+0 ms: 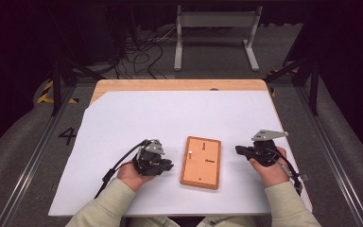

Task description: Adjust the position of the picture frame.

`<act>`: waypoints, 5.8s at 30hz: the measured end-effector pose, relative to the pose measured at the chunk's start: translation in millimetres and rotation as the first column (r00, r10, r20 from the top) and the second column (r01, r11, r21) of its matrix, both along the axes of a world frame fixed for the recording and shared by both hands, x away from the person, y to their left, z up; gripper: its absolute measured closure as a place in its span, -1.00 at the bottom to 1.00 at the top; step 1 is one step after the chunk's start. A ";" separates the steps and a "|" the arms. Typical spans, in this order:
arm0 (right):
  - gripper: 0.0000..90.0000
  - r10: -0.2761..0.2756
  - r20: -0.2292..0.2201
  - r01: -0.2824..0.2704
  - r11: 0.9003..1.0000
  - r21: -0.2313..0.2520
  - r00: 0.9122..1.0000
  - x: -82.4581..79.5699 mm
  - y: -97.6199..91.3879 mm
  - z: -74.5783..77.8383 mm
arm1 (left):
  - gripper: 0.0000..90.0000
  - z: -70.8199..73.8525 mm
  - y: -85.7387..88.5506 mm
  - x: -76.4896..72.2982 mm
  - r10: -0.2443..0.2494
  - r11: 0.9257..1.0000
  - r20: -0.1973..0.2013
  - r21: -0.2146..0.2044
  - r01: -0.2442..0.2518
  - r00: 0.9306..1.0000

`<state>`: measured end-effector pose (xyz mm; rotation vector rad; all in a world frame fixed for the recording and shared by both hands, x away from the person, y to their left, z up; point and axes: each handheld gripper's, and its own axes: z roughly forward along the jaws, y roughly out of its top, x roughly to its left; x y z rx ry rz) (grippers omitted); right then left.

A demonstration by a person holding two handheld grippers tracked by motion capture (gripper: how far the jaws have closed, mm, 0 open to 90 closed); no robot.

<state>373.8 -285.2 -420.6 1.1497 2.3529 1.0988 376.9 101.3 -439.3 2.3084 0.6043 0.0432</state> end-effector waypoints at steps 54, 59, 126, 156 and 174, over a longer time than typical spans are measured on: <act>0.97 0.150 0.013 -0.147 0.978 -0.149 0.989 61.7 89.0 5.2 | 0.99 -2.6 -4.5 -17.8 -0.195 0.981 -0.073 -0.016 0.194 0.978; 0.98 0.151 0.023 -0.149 0.985 -0.083 0.988 43.1 65.5 11.9 | 0.99 -12.5 -25.3 -20.7 -0.272 0.958 -0.126 0.053 0.281 0.954; 1.00 0.146 -0.072 -0.158 0.969 -0.189 0.987 -11.4 51.0 -11.7 | 0.76 11.5 27.7 5.1 0.125 0.978 0.078 -0.176 -0.110 0.989; 1.00 0.023 -0.118 -0.046 0.980 -0.191 0.993 51.9 85.5 -18.3 | 0.69 8.4 59.3 10.0 0.247 0.951 0.063 -0.207 -0.230 0.967; 0.90 0.128 -0.028 -0.131 0.982 -0.140 0.991 22.2 82.1 -6.9 | 0.62 9.1 64.4 13.3 0.270 0.948 0.084 -0.199 -0.249 0.959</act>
